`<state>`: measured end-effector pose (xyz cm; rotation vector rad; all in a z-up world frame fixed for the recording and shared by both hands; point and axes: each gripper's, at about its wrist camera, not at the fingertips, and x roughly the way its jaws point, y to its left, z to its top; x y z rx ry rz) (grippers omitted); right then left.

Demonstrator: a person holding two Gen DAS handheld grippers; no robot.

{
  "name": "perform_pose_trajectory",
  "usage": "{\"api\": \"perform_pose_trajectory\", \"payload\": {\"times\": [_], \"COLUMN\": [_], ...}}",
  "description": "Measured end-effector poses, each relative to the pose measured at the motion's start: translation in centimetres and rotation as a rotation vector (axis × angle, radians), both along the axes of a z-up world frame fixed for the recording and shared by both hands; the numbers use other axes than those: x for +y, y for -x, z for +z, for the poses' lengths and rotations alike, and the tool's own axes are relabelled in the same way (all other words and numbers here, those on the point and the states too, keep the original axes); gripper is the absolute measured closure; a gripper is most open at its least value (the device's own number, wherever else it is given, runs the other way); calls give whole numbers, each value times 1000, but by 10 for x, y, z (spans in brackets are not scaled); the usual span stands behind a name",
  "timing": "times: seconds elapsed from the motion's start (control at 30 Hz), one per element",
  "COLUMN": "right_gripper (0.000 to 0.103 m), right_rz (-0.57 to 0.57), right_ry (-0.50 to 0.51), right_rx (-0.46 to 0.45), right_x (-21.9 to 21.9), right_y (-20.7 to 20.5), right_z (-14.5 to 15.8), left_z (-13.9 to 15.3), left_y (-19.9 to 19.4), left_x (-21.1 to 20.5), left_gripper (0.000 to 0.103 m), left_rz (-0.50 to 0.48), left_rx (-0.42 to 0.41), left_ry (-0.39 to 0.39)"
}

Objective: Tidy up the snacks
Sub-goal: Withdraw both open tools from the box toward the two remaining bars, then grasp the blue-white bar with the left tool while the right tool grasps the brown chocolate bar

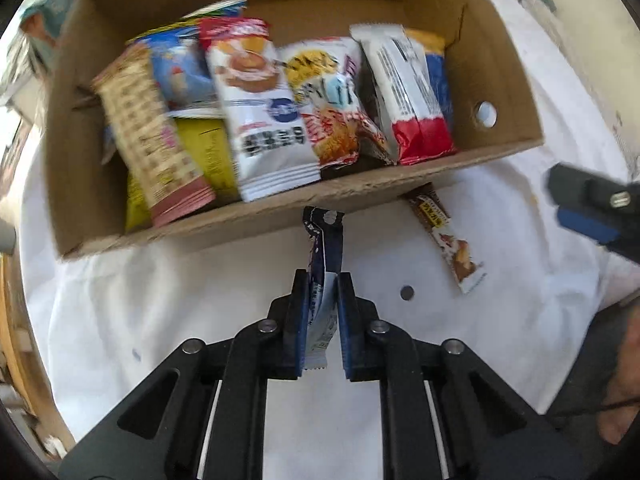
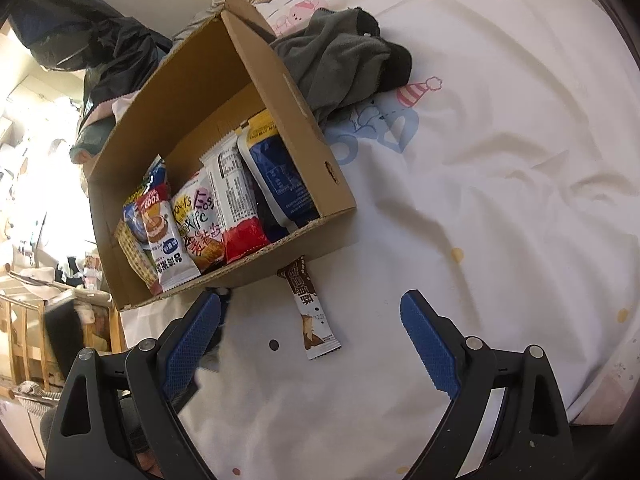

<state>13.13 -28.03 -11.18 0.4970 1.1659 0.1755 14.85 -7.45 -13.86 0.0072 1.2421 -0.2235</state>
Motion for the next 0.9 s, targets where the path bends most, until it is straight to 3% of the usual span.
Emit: {"api": "perform_pose_trajectory", "payload": {"times": [0.17,0.3,0.5,0.57,0.6,0.63,0.9], "right_gripper": [9,12,37,54,76,85,86], "right_rz": [62,168,274,301,316,328,338], "right_ry": [99,248,334,353,361,369,293], "right_rx": [27,70,111,129,142,154,113], "right_x": [21,52,83,89,91,93,83], "right_y": [-12,-23,-27,-27,-26,-24,-7], "right_z": [-10,-27,-41,-48,-51,-54,-40], "left_z": [18,29,33,34,34,35,30], "left_y": [14,24,33,33,31,31,31], "left_x": [21,40,57,54,50,50,53], "left_gripper": [93,93,93,93,93,93,93], "left_rz": [72,128,176,177,178,180,187], "left_rx": [25,18,14,4,-3,-10,-53], "left_ry": [54,65,77,68,62,59,17]}}
